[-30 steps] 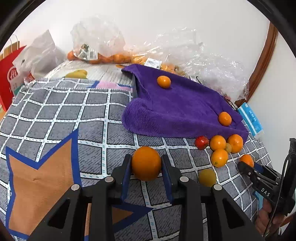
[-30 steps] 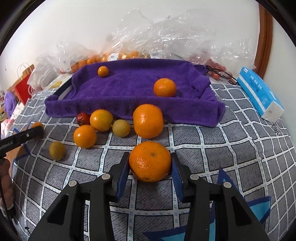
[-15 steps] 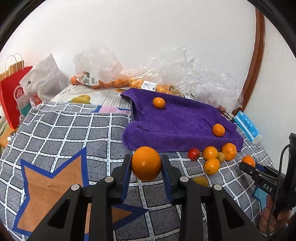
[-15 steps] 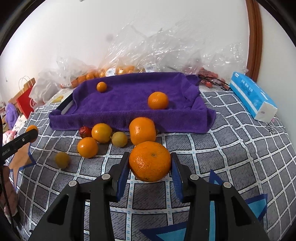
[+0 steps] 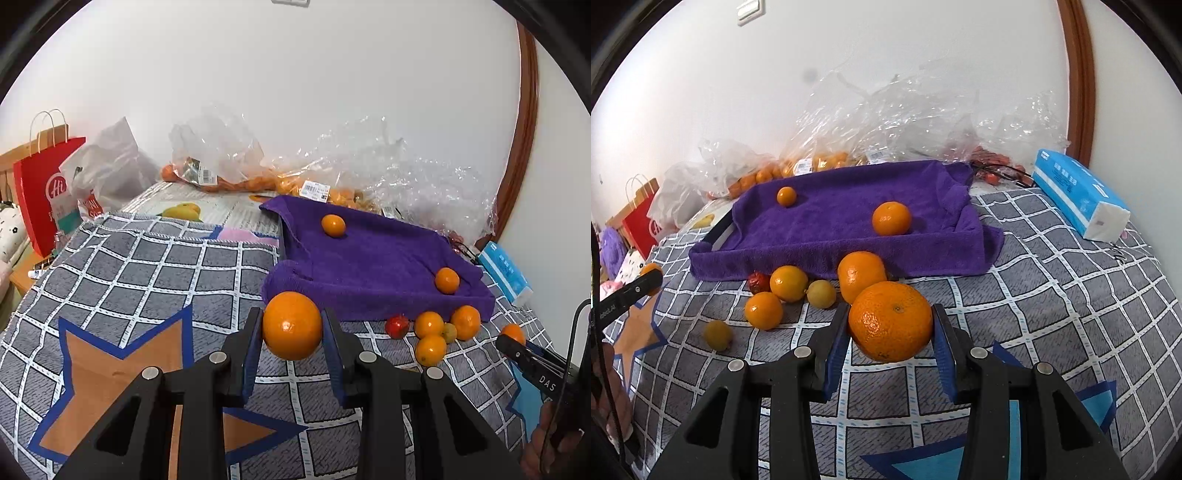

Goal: Organize fruits
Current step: 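Lift the round orange with the left tool while the right tool lifts the mandarin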

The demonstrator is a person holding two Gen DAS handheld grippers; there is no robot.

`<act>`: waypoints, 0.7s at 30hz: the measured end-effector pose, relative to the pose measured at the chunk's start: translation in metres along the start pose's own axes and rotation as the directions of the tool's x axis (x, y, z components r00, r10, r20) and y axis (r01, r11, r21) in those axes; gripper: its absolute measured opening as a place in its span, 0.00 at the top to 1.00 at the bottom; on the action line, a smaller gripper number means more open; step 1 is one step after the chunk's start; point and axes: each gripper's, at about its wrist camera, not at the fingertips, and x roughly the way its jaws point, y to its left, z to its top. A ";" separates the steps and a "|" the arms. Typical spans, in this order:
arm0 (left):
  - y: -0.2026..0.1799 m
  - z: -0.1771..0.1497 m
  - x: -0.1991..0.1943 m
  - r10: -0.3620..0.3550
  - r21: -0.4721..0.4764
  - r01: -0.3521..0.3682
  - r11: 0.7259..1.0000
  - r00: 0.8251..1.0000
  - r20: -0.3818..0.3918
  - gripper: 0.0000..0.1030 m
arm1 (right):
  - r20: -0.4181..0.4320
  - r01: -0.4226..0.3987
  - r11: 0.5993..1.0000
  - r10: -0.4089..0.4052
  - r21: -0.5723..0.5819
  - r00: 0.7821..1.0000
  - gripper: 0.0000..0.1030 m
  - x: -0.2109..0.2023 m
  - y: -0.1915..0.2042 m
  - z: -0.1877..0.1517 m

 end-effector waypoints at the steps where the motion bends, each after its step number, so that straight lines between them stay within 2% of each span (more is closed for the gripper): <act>1: 0.000 0.000 -0.001 -0.001 0.001 0.001 1.000 1.000 0.005 0.71 | 0.004 0.003 1.000 -0.003 0.003 1.000 0.59 -0.001 0.000 0.000; 8: -0.004 0.000 -0.005 -0.018 0.019 0.017 1.000 1.000 0.025 0.71 | 0.000 0.029 1.000 -0.029 0.012 1.000 0.59 -0.001 -0.003 0.000; 11: -0.005 0.000 -0.004 -0.025 0.032 0.025 0.999 1.000 0.015 0.71 | -0.004 0.044 0.999 -0.044 0.000 0.999 0.59 -0.003 -0.001 -0.001; 14: -0.003 0.000 -0.001 -0.041 0.029 0.042 0.999 0.999 -0.010 0.71 | -0.021 0.021 1.000 -0.021 0.008 1.000 0.59 -0.004 -0.001 -0.001; 18: 0.005 0.004 0.004 -0.101 -0.030 0.099 0.995 0.993 -0.061 0.71 | -0.021 -0.005 1.000 0.005 0.025 1.000 0.59 -0.010 -0.003 0.005; 21: 0.007 0.013 -0.002 -0.115 -0.056 0.112 0.992 0.991 -0.069 0.71 | -0.013 -0.011 1.000 0.011 0.030 1.000 0.59 -0.015 -0.003 0.015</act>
